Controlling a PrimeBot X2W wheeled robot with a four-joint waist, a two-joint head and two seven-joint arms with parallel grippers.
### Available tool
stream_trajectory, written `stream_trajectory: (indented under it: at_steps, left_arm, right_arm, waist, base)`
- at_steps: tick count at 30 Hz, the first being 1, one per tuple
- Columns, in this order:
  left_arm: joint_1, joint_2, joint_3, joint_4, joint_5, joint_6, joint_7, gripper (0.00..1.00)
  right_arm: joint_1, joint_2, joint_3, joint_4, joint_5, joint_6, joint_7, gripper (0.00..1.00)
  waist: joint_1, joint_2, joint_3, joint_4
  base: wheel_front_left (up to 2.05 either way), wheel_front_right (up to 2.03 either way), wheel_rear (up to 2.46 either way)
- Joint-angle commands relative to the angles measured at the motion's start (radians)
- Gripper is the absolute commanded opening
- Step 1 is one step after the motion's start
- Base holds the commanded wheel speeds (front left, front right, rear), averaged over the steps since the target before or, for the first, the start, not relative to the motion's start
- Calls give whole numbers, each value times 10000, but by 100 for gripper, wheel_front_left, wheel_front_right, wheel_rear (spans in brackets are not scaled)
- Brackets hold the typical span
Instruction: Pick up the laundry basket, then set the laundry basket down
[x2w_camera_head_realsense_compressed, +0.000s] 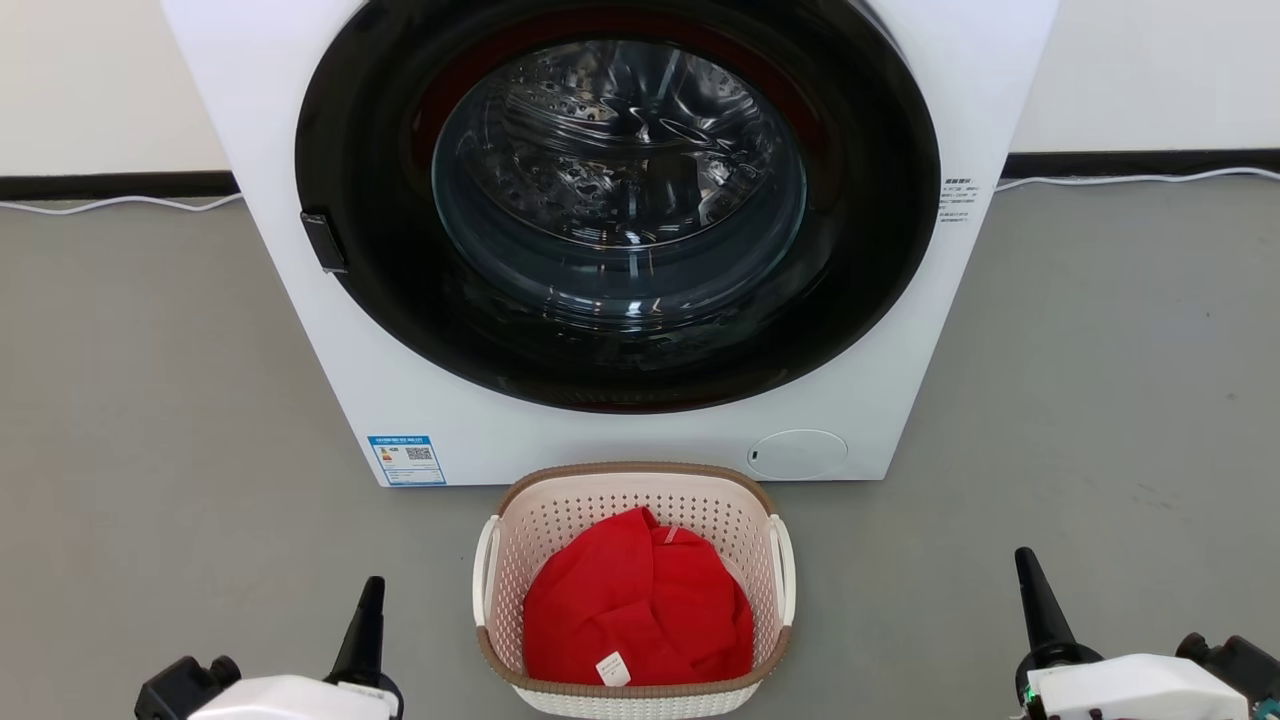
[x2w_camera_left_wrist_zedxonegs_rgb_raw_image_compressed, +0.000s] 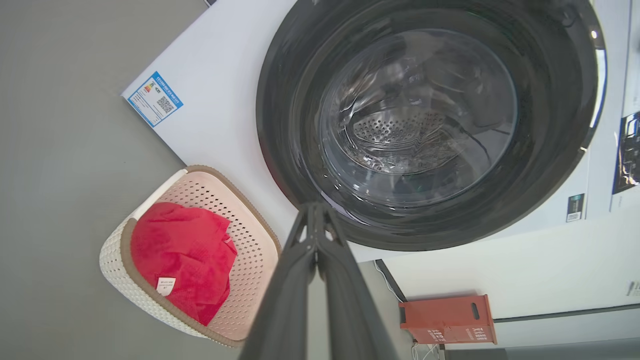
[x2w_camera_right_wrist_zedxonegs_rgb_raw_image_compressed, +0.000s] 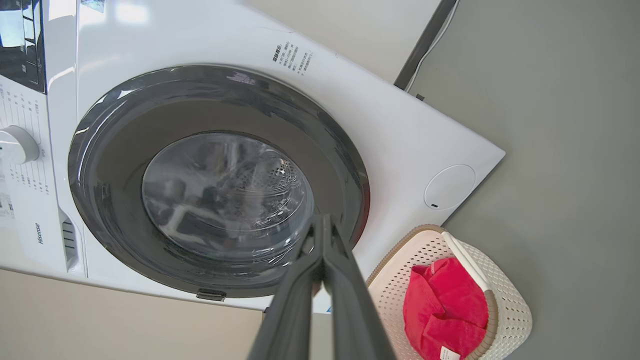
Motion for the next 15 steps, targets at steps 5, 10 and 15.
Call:
stream_trajectory:
  at_steps: [5,10,15]
  left_arm:
    - [-659,126,355,-222,-768,-232,185,0]
    - [-751,131,455,-212,-1293,-324,333,0]
    - [-844,136,556,-202,-1819,-416,482,0]
  right_arm:
    - [-538,-151,31,-261,753,50,218,0]
    - [-620,-152,-42,-264,1272,53,367,0]
    - [-703,-151,-116,-267,1791,56,518,0]
  waist:
    - [0,0,-3,2]
    - [0,0,-6,4]
    - [0,0,-9,6]
  base:
    - [0,0,0]
    - [0,0,0]
    - [0,0,0]
